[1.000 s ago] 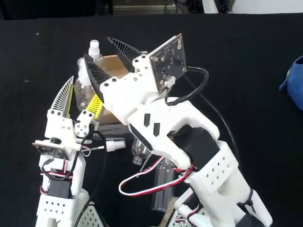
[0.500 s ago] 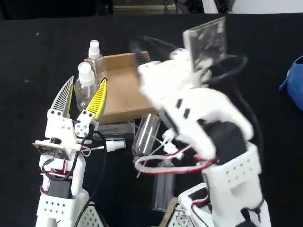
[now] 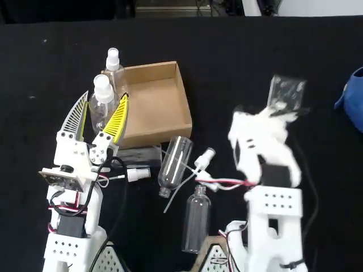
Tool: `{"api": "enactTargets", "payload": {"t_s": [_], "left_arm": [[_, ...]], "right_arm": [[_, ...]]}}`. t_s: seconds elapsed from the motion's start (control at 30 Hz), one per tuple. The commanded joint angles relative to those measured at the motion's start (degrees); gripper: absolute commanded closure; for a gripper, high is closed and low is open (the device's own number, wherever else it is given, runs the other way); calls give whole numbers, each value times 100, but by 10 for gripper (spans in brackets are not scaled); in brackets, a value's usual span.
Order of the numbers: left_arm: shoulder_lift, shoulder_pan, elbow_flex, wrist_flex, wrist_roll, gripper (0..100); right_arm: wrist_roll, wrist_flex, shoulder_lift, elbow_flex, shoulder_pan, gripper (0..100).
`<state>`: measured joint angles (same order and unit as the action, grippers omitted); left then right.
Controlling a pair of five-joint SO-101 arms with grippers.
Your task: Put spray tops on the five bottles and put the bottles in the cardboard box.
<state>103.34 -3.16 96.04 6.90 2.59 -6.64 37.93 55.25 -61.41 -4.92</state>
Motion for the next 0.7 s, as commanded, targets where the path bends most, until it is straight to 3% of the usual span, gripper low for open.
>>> {"api": "enactTargets", "payload": {"t_s": [0.0, 0.23, 0.47, 0.53, 0.67], "left_arm": [[-18, -4, 136, 97, -44, 970], [-35, 57, 136, 88, -18, 970], [-35, 207, 136, -1046, -97, 970], [-35, 251, 136, -914, -422, 970], [-70, 602, 136, 167, -1433, 970]], "right_arm": [[0, -1846, 426, -1552, 246, 953], [9, -2303, 743, -2114, 281, 953], [9, -2303, 734, -2123, 308, 952], [9, -2303, 725, -2123, 308, 952], [9, -2303, 734, -2176, 290, 952]]}}
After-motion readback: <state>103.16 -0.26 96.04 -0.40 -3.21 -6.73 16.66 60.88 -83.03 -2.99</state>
